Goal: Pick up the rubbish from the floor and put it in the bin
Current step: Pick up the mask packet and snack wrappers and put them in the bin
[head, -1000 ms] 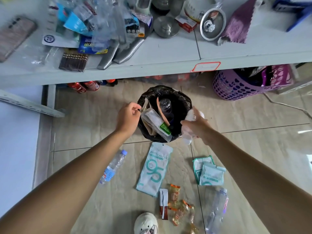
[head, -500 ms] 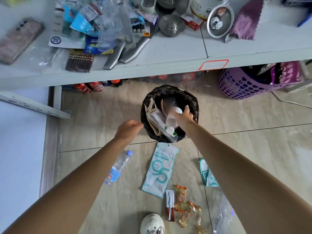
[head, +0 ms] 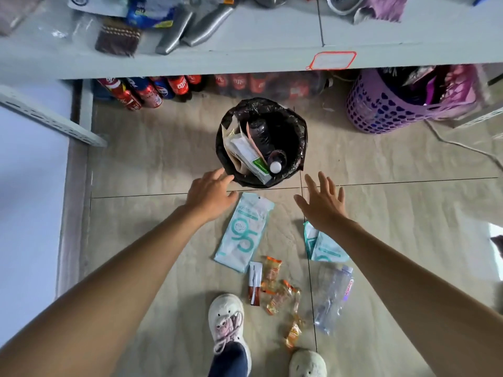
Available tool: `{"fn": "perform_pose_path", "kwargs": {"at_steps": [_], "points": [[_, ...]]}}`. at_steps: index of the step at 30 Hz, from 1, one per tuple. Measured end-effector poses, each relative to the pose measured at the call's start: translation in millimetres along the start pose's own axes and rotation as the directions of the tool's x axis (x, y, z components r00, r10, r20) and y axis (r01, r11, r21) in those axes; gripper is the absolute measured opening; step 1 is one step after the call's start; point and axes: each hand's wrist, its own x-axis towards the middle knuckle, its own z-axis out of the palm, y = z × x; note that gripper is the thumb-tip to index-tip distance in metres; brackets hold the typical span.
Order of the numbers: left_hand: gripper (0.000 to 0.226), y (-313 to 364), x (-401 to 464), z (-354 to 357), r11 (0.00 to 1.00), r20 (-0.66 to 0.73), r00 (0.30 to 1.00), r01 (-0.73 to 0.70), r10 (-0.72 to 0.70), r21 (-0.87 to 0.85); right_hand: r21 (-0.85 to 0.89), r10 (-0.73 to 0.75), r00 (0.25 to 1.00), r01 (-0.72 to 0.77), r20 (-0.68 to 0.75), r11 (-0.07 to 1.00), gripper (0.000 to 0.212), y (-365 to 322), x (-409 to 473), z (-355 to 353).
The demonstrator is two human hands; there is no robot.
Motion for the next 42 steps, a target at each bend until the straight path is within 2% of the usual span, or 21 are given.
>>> {"fn": "perform_pose_path", "kwargs": {"at_steps": [7,14,17,20,22,24,26,28,31,34,37,40,42], "points": [[0.051,14,-41,91,0.996,0.015,0.997,0.077,-0.077,-0.039,-0.007,0.048,0.998,-0.048,0.042,0.999,0.069,70,-46,83],[0.050,-6,-68,206,0.974,0.099,0.973,0.214,-0.206,-0.070,-0.017,0.118,0.978,-0.117,0.173,0.993,0.072,131,-73,192],[0.052,-23,-64,249,0.960,0.132,0.953,0.279,-0.273,-0.034,0.012,0.134,0.970,-0.139,0.202,0.990,0.076,141,-74,237],[0.056,-33,-45,276,0.940,0.120,0.934,0.341,-0.336,-0.022,0.128,0.216,0.946,-0.252,0.244,0.959,0.084,132,-76,282],[0.061,-37,-28,294,0.920,0.085,0.919,0.390,-0.385,-0.047,0.145,0.282,0.930,-0.321,0.236,0.936,0.091,118,-75,316],[0.068,-41,-13,311,0.893,0.032,0.896,0.444,-0.443,-0.068,0.143,0.420,0.875,-0.460,0.241,0.876,0.104,104,-77,349],[0.071,-44,-4,326,0.883,-0.036,0.882,0.468,-0.470,-0.042,0.175,0.583,0.759,-0.641,0.290,0.747,0.117,94,-79,372],[0.077,-47,2,341,0.875,-0.068,0.872,0.483,-0.484,-0.029,0.222,0.678,0.658,-0.751,0.327,0.622,0.124,88,-80,390],[0.089,-51,6,360,0.842,-0.062,0.840,0.536,-0.539,-0.065,0.292,0.732,0.623,-0.780,0.276,0.554,0.127,87,-77,407],[0.089,-59,8,372,0.836,-0.092,0.831,0.544,-0.549,-0.073,0.377,0.768,0.590,-0.789,0.249,0.484,0.126,91,-70,413],[0.091,-68,6,372,0.787,-0.049,0.797,0.581,-0.602,-0.209,0.497,0.786,0.551,-0.784,0.282,0.371,0.117,93,-66,416],[0.067,-78,-3,366,0.715,-0.020,0.778,0.566,-0.628,-0.411,0.609,0.814,0.531,-0.733,0.235,0.303,0.086,96,-69,417],[0.054,-81,-13,360,0.623,0.020,0.748,0.567,-0.664,-0.540,0.655,0.833,0.515,-0.704,0.205,0.274,0.061,100,-71,414]]}}
